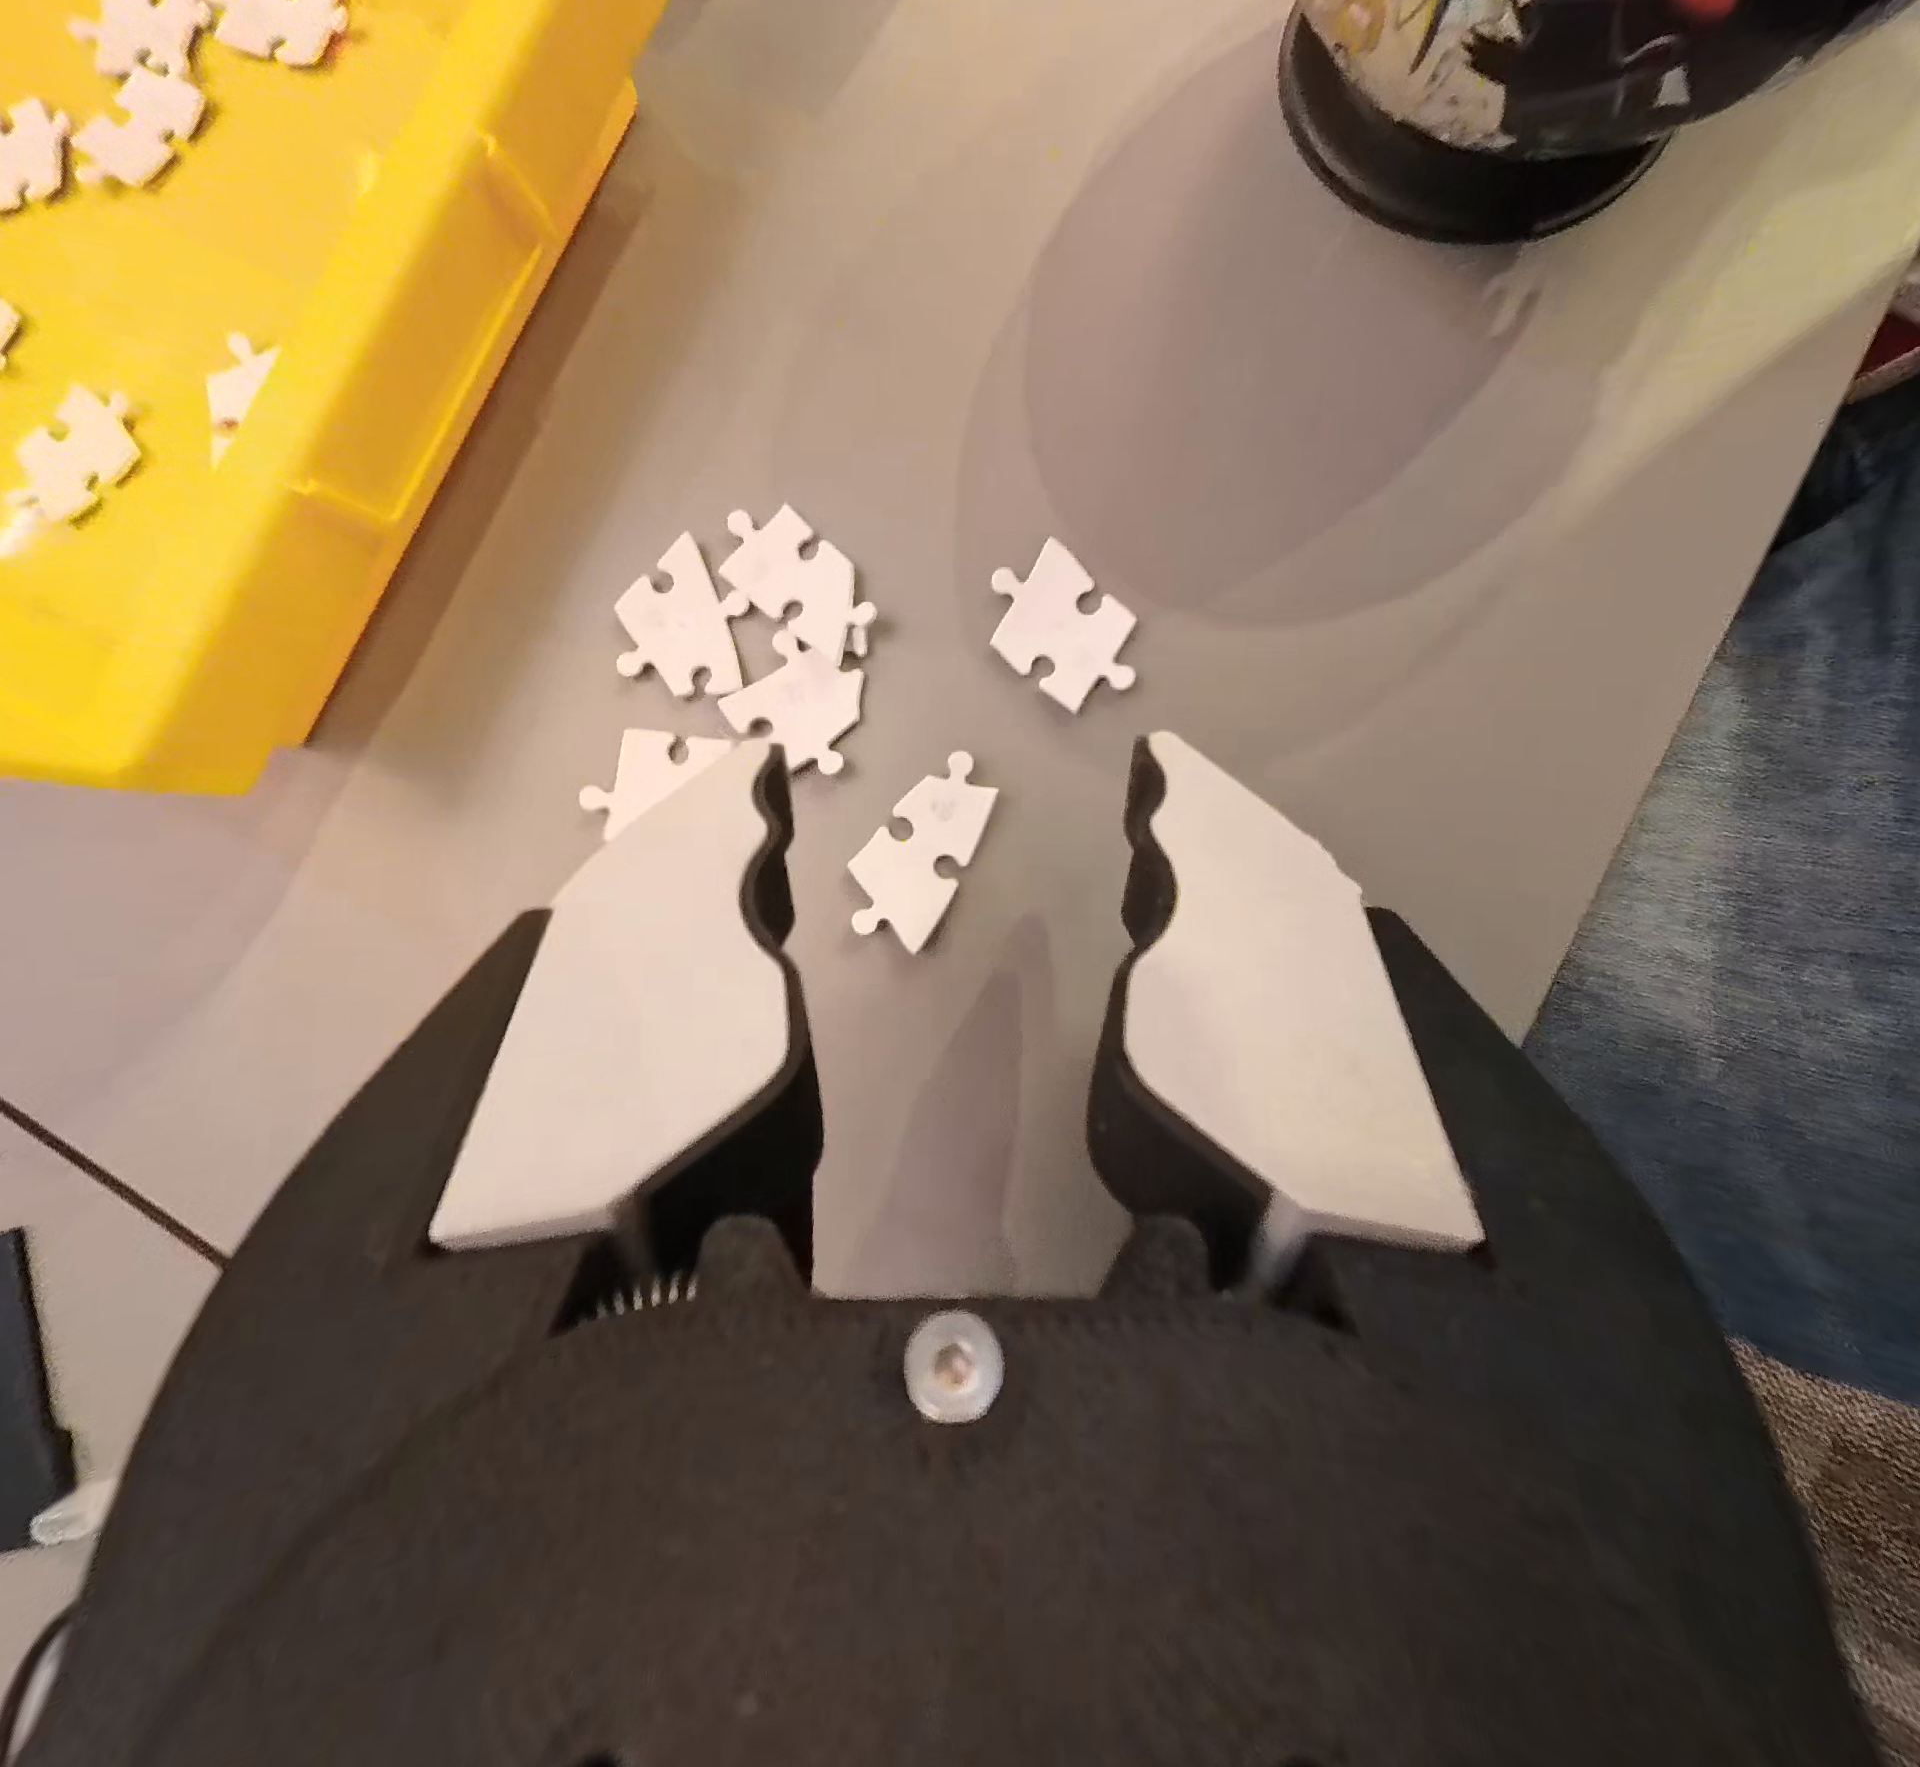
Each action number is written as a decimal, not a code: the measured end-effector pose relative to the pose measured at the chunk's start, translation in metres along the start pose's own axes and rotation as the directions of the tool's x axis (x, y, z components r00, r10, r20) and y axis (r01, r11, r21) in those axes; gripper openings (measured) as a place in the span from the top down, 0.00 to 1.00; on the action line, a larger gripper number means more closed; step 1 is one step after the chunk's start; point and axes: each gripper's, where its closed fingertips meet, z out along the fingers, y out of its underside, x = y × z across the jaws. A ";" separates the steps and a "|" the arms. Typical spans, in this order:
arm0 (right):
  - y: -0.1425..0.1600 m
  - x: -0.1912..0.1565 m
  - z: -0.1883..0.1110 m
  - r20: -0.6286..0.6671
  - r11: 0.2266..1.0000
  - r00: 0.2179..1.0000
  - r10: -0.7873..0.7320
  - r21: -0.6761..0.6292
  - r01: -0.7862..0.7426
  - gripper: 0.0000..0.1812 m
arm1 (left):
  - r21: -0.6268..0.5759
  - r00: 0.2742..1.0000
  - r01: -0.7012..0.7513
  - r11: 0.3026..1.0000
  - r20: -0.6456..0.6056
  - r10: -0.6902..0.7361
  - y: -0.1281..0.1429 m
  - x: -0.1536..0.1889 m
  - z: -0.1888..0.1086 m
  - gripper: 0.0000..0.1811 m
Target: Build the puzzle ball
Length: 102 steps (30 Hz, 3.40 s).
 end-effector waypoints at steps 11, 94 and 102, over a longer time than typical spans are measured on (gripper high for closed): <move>0.002 0.003 0.005 0.010 1.000 1.000 0.009 -0.001 -0.009 0.70 | 0.004 0.998 0.050 0.999 0.033 -0.050 0.019 -0.021 0.000 0.69; -0.011 0.041 -0.034 0.058 0.950 0.963 0.263 0.160 -0.269 0.71 | 0.181 0.978 0.095 0.979 -0.199 -0.058 -0.125 0.123 0.069 0.23; -0.015 0.037 -0.031 0.090 0.945 0.958 0.274 0.160 -0.285 0.70 | 0.172 0.980 0.096 0.980 -0.187 -0.063 -0.124 0.125 0.074 0.29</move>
